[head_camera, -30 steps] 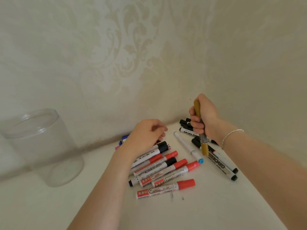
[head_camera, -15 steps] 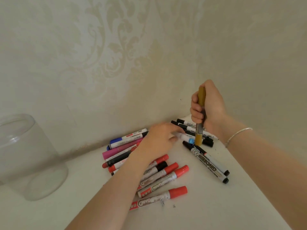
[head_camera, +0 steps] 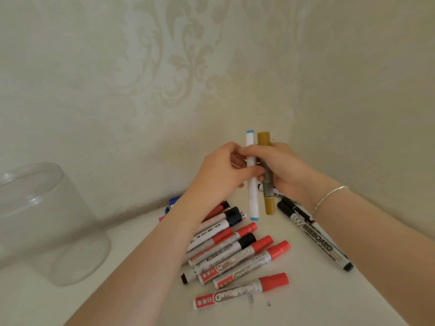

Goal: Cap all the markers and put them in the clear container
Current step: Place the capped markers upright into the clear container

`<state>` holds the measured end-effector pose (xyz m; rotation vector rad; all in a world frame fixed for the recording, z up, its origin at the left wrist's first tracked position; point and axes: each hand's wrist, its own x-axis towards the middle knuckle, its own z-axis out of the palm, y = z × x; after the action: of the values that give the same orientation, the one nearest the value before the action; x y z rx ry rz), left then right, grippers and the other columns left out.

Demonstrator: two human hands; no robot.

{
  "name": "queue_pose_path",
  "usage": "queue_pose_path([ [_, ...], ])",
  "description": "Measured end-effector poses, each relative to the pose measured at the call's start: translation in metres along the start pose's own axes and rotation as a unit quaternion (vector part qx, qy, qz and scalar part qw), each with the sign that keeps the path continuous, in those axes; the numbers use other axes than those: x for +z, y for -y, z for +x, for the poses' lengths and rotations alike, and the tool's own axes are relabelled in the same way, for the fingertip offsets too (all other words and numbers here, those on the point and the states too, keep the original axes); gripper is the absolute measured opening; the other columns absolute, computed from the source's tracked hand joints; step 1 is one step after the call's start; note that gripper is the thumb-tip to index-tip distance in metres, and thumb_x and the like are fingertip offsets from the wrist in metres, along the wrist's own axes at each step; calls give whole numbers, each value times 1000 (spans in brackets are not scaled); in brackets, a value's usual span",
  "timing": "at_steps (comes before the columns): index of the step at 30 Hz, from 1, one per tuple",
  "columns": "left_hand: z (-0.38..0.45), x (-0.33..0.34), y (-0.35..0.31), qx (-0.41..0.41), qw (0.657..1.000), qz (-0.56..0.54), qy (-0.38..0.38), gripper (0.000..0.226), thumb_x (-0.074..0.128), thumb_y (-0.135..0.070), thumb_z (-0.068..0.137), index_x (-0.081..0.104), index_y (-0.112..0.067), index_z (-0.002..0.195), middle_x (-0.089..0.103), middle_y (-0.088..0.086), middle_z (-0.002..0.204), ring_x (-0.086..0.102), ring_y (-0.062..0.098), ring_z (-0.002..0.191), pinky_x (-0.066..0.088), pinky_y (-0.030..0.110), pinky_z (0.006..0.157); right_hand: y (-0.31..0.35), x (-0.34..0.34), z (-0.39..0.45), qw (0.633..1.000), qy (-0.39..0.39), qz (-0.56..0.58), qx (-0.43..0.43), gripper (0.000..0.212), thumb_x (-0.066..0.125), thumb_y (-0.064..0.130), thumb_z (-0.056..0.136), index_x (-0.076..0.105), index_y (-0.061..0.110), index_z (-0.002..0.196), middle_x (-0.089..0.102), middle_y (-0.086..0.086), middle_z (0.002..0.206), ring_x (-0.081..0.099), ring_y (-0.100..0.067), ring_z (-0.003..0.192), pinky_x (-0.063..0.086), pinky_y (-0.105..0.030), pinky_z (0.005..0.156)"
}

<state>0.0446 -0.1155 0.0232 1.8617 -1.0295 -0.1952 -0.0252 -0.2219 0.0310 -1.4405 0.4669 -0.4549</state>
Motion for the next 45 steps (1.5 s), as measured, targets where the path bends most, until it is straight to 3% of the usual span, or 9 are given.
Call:
queue_pose_path([
  [4,-10,-25,1,-65,970,219,88,44,59,-62,83,58,-19,94,64,-4,89,63,16,80,51,31,69,-1,0,9,996,-89,4,24,11,64,14,86,55,10,81,49,-4,65,51,-16,56,44,-26,49],
  [7,-24,-43,12,-107,880,376,272,36,68,-52,81,61,-20,98,62,-6,96,58,13,86,46,27,72,-2,-8,16,992,-105,34,57,11,60,12,89,51,7,90,52,-10,78,60,-24,68,54,-33,59],
  [9,-33,-43,21,-111,856,400,308,39,73,-44,79,59,-19,105,61,-5,104,56,13,90,44,24,70,-3,-8,19,990,-96,78,74,6,55,7,91,50,4,90,55,-14,82,66,-29,75,58,-42,68],
  [11,-38,-38,28,-100,855,412,299,42,72,-40,80,54,-16,111,59,-2,105,55,15,92,44,27,70,-4,-3,20,987,-80,113,83,4,51,5,92,51,2,90,58,-17,81,68,-31,72,59,-44,68],
  [16,-43,-32,33,-52,849,464,250,26,55,-35,89,51,-14,104,55,-2,102,52,16,87,43,30,72,-9,5,17,985,-81,129,79,7,52,3,90,52,4,83,51,-10,64,54,-19,50,57,-29,54],
  [24,-56,-7,35,55,796,577,173,29,41,-29,98,51,-11,119,56,5,118,56,21,105,45,33,84,-11,1,14,976,-87,176,90,14,52,0,87,51,6,74,47,-7,58,46,-16,45,49,-27,50],
  [27,-56,0,37,75,786,589,171,26,44,-28,99,53,-13,118,57,4,117,58,22,104,44,33,78,-12,1,14,974,-90,190,86,14,51,0,87,51,6,74,46,-6,58,45,-16,43,47,-27,50],
  [36,-52,7,38,32,821,541,178,37,44,-45,97,55,-15,116,58,2,114,59,20,99,44,32,75,-20,2,13,963,-122,231,62,18,50,2,87,50,7,70,45,-5,57,42,-15,38,43,-25,47],
  [45,-43,10,30,15,801,565,200,38,46,-49,96,54,-14,109,49,-1,83,50,17,73,32,26,52,-26,21,31,948,-184,259,24,15,52,3,86,52,8,73,47,-5,59,42,-15,43,45,-25,47],
])
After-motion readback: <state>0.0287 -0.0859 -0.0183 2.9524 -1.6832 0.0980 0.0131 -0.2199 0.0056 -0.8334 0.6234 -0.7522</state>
